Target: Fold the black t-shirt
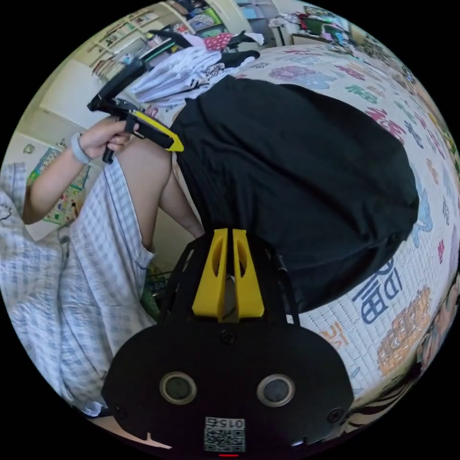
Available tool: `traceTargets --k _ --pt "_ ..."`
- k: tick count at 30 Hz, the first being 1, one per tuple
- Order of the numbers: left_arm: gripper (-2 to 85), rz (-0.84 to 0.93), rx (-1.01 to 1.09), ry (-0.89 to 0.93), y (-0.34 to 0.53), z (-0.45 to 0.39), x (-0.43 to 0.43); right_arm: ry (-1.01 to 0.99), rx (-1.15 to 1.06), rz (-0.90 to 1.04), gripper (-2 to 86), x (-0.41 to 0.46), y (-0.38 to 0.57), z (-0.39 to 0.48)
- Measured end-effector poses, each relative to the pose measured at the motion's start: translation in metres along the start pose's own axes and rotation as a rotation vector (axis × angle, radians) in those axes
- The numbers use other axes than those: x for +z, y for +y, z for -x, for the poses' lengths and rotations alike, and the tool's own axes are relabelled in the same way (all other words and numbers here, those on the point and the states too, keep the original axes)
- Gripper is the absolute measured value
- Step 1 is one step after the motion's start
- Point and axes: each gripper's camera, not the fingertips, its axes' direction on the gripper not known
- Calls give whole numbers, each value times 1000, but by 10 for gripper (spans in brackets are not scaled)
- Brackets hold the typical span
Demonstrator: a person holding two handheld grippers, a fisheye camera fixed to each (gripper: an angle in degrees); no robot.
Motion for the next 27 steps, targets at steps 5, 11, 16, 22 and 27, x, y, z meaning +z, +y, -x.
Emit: traceTargets --k 5,11,16,22,27 --pt "-8 -101 87 89 -4 -10 -32 -255 177 -215 6 -56 13 -26" --pt "-8 -436 296 22 -107 -47 -124 -20 220 -372 6 -165 -34 -75" --pt "1 -691 317 -19 -207 -100 -177 159 354 -603 19 -255 -141 -140" --pt "82 -512 362 -70 -182 -109 -124 102 404 -502 44 -238 -151 -141" --pt "110 -174 214 -246 -101 -61 -40 -15 433 -181 74 -121 -32 -68"
